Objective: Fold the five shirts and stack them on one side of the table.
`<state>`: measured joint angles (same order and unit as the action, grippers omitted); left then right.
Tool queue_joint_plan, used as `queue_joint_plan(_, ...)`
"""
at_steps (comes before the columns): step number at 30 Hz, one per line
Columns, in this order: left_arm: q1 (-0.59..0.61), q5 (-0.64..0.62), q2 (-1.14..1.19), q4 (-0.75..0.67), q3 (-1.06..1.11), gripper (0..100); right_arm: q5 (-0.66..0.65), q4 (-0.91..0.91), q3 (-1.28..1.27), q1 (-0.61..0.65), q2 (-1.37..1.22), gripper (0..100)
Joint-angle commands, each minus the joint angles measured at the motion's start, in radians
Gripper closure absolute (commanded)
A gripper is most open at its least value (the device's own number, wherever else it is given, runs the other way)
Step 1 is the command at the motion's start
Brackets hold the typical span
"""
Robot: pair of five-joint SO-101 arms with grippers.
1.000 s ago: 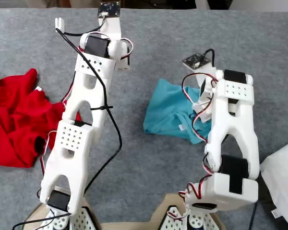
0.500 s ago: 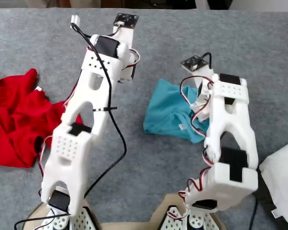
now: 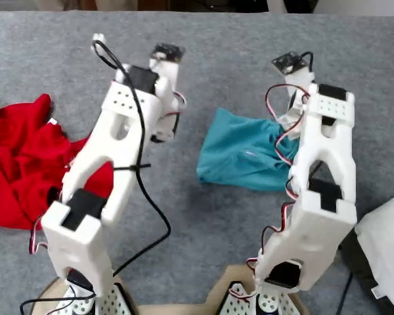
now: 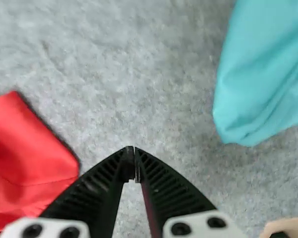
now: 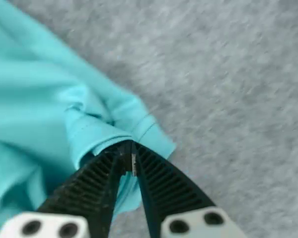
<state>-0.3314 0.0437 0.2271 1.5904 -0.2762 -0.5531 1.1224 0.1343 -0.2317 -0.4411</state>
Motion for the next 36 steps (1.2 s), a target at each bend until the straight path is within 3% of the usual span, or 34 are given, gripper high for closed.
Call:
queue_joint_plan(1, -0.052, 0.006, -0.15, -0.095, 0.186, 98, -0.012, -0.006, 0.114, -0.019, -0.018, 99.4)
queue_joint_plan(8, -0.158, 0.006, -0.377, -0.278, 0.529, 98, -0.012, 0.094, 0.259, -0.021, -0.021, 99.4)
queue_joint_plan(13, -0.16, -0.011, -0.404, -0.413, 0.655, 98, -0.012, 0.258, 0.361, -0.012, -0.021, 99.4)
queue_joint_plan(20, -0.089, -0.206, -0.403, -0.629, 0.678, 98, -0.002, 0.46, 0.323, 0.025, 0.001, 99.4)
queue_joint_plan(27, -0.032, -0.387, -0.298, -0.873, 0.729, 98, 0.006, 0.336, -0.004, 0.085, 0.206, 99.4)
queue_joint_plan(31, 0.002, -0.377, -0.217, -0.884, 0.721, 98, 0.008, 0.181, -0.18, 0.107, 0.298, 99.4)
queue_joint_plan(36, 0.008, -0.377, -0.171, -0.884, 0.707, 98, 0.009, 0.092, -0.177, 0.102, 0.277, 99.4)
